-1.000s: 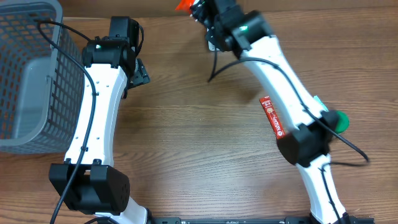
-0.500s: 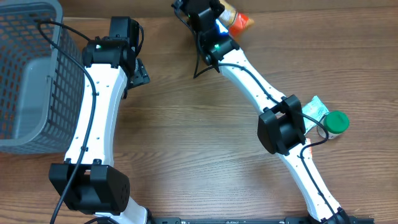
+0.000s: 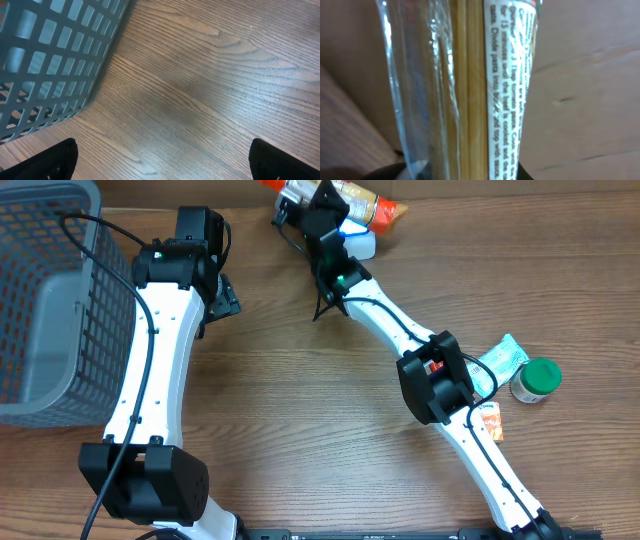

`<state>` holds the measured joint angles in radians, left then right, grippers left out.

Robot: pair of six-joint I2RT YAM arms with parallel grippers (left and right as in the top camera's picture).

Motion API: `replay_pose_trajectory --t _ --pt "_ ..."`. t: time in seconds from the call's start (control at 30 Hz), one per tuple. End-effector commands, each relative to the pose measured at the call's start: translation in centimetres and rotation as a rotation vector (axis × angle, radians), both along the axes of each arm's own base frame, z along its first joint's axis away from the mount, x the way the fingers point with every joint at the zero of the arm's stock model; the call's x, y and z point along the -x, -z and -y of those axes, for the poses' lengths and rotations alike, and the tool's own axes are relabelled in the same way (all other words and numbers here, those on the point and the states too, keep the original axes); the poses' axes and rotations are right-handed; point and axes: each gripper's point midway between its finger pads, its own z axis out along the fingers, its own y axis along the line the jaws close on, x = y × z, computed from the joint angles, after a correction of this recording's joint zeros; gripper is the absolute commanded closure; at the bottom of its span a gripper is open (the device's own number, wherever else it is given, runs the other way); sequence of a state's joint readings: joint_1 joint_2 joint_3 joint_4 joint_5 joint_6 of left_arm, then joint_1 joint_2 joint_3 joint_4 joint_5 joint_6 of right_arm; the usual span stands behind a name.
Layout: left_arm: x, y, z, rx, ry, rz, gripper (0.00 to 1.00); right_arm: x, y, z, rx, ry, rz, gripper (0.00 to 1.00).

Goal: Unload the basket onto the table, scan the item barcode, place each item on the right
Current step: 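Hold the spaghetti bag in front of the white scanner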

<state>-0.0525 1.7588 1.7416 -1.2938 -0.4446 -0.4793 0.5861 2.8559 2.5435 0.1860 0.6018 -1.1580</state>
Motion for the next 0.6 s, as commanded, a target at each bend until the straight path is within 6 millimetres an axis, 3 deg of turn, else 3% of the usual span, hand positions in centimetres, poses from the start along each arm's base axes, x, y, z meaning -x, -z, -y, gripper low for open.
replay_pose_trajectory --t 0.0,0.13,0.57 --pt "-0.2 -0.6 0.3 0.003 0.004 0.022 0.0 0.9 -5.3 -1.3 -0.054 -0.02 0.11 0.96" --pt "-0.2 -0.6 0.3 0.003 0.004 0.022 0.0 1.5 -5.6 -2.4 -0.07 -0.038 0.131 0.96" --pt "-0.2 -0.6 0.3 0.003 0.004 0.022 0.0 1.4 -5.4 -2.1 -0.126 -0.029 0.125 0.96"
